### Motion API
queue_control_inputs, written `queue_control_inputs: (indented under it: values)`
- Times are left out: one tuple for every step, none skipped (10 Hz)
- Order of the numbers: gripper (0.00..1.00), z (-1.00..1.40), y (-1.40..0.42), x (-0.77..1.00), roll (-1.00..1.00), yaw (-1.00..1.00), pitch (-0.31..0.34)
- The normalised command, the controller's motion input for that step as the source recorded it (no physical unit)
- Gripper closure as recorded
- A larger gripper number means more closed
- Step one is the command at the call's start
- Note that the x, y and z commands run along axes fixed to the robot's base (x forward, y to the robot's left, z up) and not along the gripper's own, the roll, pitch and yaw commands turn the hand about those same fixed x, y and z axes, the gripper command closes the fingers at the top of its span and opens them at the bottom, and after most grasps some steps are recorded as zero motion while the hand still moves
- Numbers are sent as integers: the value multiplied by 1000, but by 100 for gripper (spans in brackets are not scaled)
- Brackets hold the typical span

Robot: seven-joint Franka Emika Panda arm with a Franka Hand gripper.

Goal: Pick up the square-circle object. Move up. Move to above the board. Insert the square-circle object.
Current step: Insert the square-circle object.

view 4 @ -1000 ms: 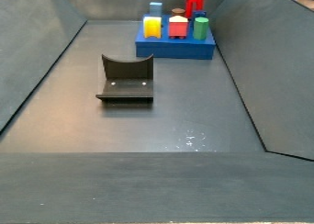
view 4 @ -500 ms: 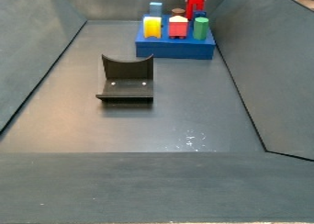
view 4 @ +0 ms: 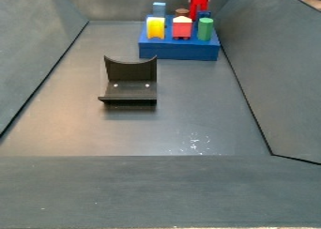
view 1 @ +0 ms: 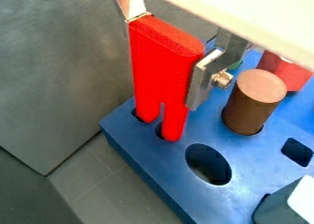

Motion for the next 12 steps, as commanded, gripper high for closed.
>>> queue_control_inputs:
  values:
    - [100, -166, 0, 51, 0, 0, 0]
    - [100, -194, -9, 3, 0, 0, 0]
    - [100, -211, -26, 0, 0, 0, -1]
    - [100, -174, 0, 0, 0, 0, -10]
    - [100, -126, 0, 0, -4, 0, -6]
    - [100, -86, 0, 0, -40, 0, -6]
    - [100, -97, 29, -34, -44, -31, -11]
    - [100, -131, 0, -100, -7, -86, 0]
    - [100, -86, 0, -63, -20, -60, 0]
    - [100, -74, 0, -106, -26, -43, 0]
    - [100, -66, 0, -103, -27, -37, 0]
    - [100, -63, 0, -43, -19, -34, 0]
